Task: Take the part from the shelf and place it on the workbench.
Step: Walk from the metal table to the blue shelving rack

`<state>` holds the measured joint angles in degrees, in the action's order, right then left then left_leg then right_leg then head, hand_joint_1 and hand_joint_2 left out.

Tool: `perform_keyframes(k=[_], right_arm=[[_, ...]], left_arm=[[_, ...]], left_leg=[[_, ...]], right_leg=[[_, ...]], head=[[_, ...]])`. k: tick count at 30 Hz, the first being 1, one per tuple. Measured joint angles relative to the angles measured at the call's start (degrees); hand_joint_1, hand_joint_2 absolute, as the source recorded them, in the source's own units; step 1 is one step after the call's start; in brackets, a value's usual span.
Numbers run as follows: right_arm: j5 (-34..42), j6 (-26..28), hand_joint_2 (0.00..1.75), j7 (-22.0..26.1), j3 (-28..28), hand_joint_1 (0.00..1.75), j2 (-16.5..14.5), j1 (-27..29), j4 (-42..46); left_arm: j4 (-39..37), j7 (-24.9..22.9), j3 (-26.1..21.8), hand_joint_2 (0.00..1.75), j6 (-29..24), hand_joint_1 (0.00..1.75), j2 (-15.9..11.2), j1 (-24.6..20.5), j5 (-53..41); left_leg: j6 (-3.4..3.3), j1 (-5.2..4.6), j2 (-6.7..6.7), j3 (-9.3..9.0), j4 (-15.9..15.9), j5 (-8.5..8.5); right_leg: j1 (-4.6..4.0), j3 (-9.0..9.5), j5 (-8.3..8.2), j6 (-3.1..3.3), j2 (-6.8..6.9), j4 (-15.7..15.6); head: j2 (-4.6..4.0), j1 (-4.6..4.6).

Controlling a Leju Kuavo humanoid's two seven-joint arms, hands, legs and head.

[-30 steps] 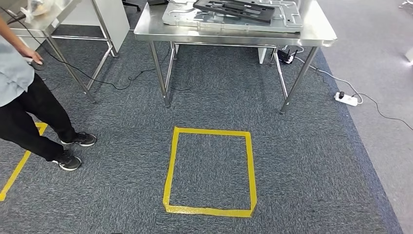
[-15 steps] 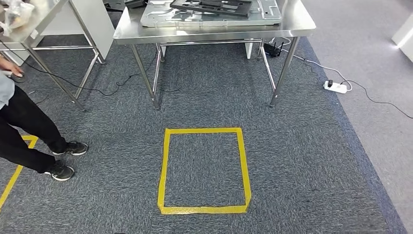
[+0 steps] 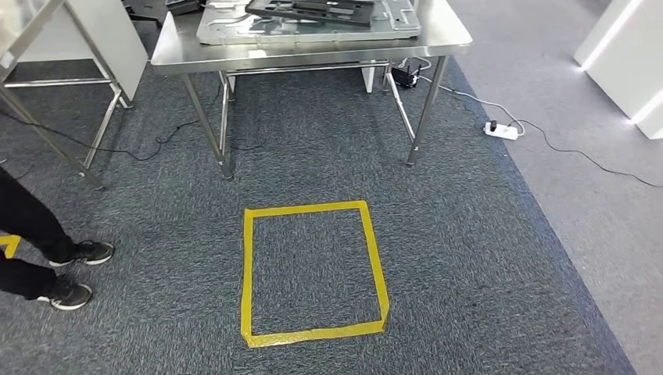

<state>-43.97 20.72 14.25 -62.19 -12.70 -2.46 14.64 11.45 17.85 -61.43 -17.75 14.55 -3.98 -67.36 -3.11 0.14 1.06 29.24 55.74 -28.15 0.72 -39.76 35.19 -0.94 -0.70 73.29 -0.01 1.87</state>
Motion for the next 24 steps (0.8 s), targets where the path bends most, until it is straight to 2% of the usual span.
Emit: perform_keyframes(k=[1,2,4,5,6,7,9,10,12,14,15,16,17,18,19,20,21,22,24], right_arm=[[-0.09,0.00,0.00,-0.03,0.01,0.00,0.01,0.04,-0.01],[-0.19,-0.01,0.00,-0.05,0.02,0.00,0.02,0.10,-0.02],[-0.45,-0.04,0.00,-0.13,0.06,0.00,0.04,0.18,-0.02],[-0.56,-0.07,0.00,-0.18,0.09,0.00,0.04,0.17,-0.02],[-0.64,-0.09,0.00,-0.22,0.16,0.00,0.04,0.15,-0.02],[-0.68,-0.10,0.00,-0.26,0.24,0.00,0.04,0.14,-0.02],[-0.71,-0.11,0.00,-0.28,0.37,0.00,0.04,0.23,-0.02],[-0.71,-0.11,0.00,-0.28,0.40,0.00,0.04,0.28,-0.02],[-0.70,-0.11,0.00,-0.32,0.42,0.00,0.04,0.29,-0.02],[-0.69,-0.11,0.00,-0.35,0.44,0.00,0.04,0.28,-0.02],[-0.69,-0.11,0.00,-0.36,0.44,0.00,0.04,0.29,-0.02],[-0.71,-0.11,0.00,-0.38,0.44,0.00,0.04,0.31,-0.02],[-0.72,-0.13,0.00,-0.43,0.44,0.00,0.04,0.34,-0.02],[-0.79,-0.15,0.00,-0.55,0.45,0.00,0.04,0.35,-0.03],[-0.91,-0.17,0.00,-0.72,0.46,0.00,0.03,0.34,-0.03],[-1.16,-0.20,0.00,-0.95,0.50,0.00,0.00,0.31,-0.04],[-1.52,-0.23,0.00,-1.25,0.56,0.00,-0.03,0.28,-0.04],[-1.96,-0.28,0.00,-1.62,0.65,0.00,-0.05,0.29,-0.04],[-2.88,-0.43,0.00,-2.52,0.85,0.00,-0.11,0.44,-0.06]], left_arm=[[0.00,-0.02,-0.02,0.00,0.00,0.00,0.01,0.02,-0.01],[0.00,-0.03,-0.04,0.00,0.00,0.00,0.02,0.02,-0.01],[0.00,-0.03,-0.07,0.00,0.00,0.00,0.03,0.00,-0.02],[0.00,-0.03,-0.07,0.00,0.00,0.00,0.03,0.00,-0.02],[0.00,-0.02,-0.08,0.00,0.00,0.00,0.03,-0.02,-0.03],[0.00,-0.02,-0.08,0.00,0.00,0.00,0.03,-0.05,-0.03],[0.00,-0.02,-0.09,0.00,0.00,0.00,0.04,-0.16,-0.03],[0.00,-0.02,-0.09,0.00,0.00,0.00,0.05,-0.21,-0.03],[0.00,-0.01,-0.10,0.00,0.00,0.00,0.05,-0.23,-0.03],[0.00,-0.01,-0.10,0.00,0.00,0.00,0.05,-0.13,-0.03],[0.00,-0.02,-0.10,0.00,0.00,0.00,0.05,-0.05,-0.02],[0.00,-0.02,-0.10,0.00,0.00,0.00,0.05,0.02,-0.02],[0.00,-0.02,-0.10,0.00,0.00,0.00,0.05,0.07,-0.02],[0.00,-0.02,-0.10,0.00,0.00,0.00,0.05,0.09,-0.02],[0.00,-0.02,-0.10,0.00,0.00,0.00,0.04,0.09,-0.01],[0.00,-0.01,-0.11,0.00,0.00,0.00,0.03,0.09,0.00],[0.00,0.00,-0.11,0.00,-0.01,0.00,0.02,0.07,0.01],[0.00,0.02,-0.12,0.00,-0.02,0.00,0.02,0.04,0.02],[0.00,0.04,-0.12,0.00,-0.04,0.00,0.03,-0.04,0.02]], left_leg=[[0.03,-0.01,0.49,0.06,0.12,-0.07],[0.10,0.01,0.93,0.12,0.32,-0.19],[0.53,0.00,1.67,0.19,0.98,-0.67],[0.86,-0.12,1.99,0.29,1.44,-1.01],[1.21,-0.24,2.29,0.36,1.80,-1.30],[1.53,-0.37,2.62,0.39,2.04,-1.49],[2.03,-0.36,3.21,0.29,2.10,-1.62],[2.32,-0.27,2.98,0.36,2.45,-2.03],[2.99,0.01,1.34,1.80,6.01,-4.71],[3.52,0.28,-0.24,4.95,13.25,-8.63],[3.65,0.37,-0.47,6.43,16.53,-9.79],[3.71,0.43,-0.53,7.15,18.06,-9.78],[3.69,0.48,-0.57,6.92,17.55,-8.67],[3.57,0.52,-0.77,5.53,14.54,-6.54],[3.38,0.55,-1.35,3.64,10.36,-4.24],[3.13,0.52,-2.18,1.93,6.47,-2.66],[2.86,0.47,-2.93,0.74,3.71,-1.75],[2.59,0.37,-3.45,0.24,2.41,-1.57],[1.96,0.29,-3.24,0.16,1.98,-1.52]], right_leg=[[0.13,-0.24,-0.20,-0.19,0.15,0.77],[0.24,0.53,-1.37,-0.34,0.36,-0.44],[0.37,4.42,-4.89,-0.37,1.77,-7.46],[0.28,6.13,-5.99,-0.18,2.52,-10.70],[0.17,7.18,-6.49,0.07,3.08,-12.82],[0.00,7.49,-6.44,0.36,3.28,-13.65],[-0.07,7.33,-6.61,1.01,2.54,-13.79],[0.00,7.31,-6.79,1.36,2.20,-13.98],[0.30,7.23,-7.17,2.00,1.62,-14.33],[0.37,6.97,-7.30,2.22,0.96,-14.34],[0.37,6.88,-7.33,2.25,0.52,-14.32],[0.36,6.85,-7.35,2.26,0.04,-14.28],[0.37,6.88,-7.36,2.25,-0.49,-14.23],[0.38,6.97,-7.36,2.21,-1.02,-14.18],[0.40,7.05,-7.37,2.14,-1.51,-14.15],[0.35,7.04,-7.40,1.93,-1.97,-14.08],[0.34,6.93,-7.49,1.61,-2.40,-14.04],[0.37,6.76,-7.63,1.24,-2.76,-14.06],[0.43,6.50,-8.01,0.39,-3.43,-14.26]], head=[[-0.01,-0.01],[0.00,0.00],[0.00,0.01],[0.01,-0.01],[0.01,-0.02],[0.01,-0.03],[0.00,-0.05],[-0.01,-0.04],[-0.01,-0.04],[0.00,-0.06],[0.00,-0.06],[0.01,-0.07],[0.00,-0.07],[0.01,-0.06],[0.01,-0.06],[0.01,-0.05],[0.01,-0.06],[0.01,-0.06],[0.01,-0.05]])
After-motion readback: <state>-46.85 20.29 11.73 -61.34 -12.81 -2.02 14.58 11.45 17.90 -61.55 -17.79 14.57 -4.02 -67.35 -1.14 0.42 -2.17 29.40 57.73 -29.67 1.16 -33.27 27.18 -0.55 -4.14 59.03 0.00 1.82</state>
